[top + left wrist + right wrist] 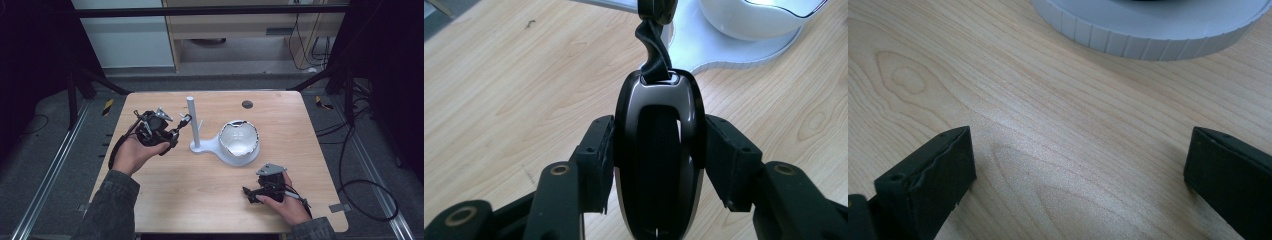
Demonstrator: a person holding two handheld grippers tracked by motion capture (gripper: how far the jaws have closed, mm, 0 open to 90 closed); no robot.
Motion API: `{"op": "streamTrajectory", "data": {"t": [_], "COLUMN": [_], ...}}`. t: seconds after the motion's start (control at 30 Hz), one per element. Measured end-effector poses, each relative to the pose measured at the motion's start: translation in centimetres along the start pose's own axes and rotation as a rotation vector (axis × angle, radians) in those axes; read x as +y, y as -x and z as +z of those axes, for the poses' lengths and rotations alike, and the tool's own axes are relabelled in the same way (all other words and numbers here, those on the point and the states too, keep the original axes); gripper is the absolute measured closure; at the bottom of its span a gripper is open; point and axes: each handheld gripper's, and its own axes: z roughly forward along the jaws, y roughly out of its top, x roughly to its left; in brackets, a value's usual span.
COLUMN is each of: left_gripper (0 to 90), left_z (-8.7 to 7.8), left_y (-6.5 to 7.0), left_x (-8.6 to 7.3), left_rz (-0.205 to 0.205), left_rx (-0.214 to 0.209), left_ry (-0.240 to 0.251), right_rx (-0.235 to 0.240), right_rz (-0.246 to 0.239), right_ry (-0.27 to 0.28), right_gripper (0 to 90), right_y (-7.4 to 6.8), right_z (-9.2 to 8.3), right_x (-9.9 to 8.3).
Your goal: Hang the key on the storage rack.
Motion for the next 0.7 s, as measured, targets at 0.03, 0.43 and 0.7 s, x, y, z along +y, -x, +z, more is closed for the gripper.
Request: {"op": "streamTrajectory", "data": {"t": [0.03, 0.43, 0.7], "left_gripper": [48.8, 63.1, 60.2], "left_z": [0.4, 2.8, 2.9], "left_y": [0.1, 0.8, 0.9], "left_x": [-0.1, -1.5, -2.7], "left_rz": [0.001, -0.011, -0.037], "left_rx": [-0.003, -0.079, -0.048], "left_ry": [0.005, 0.081, 0.091], "right_rx": [0.0, 0.0, 0.001], "right_rz": [0.0, 0.0, -0.001], "right_ry": [0.0, 0.0, 0.0], "right_gripper": [0.4, 0.5, 0.4], "right_y": [0.0, 0.0, 0.0], "right_z": [0.0, 0.0, 0.0], "right_x": [0.0, 0.0, 0.0]}}
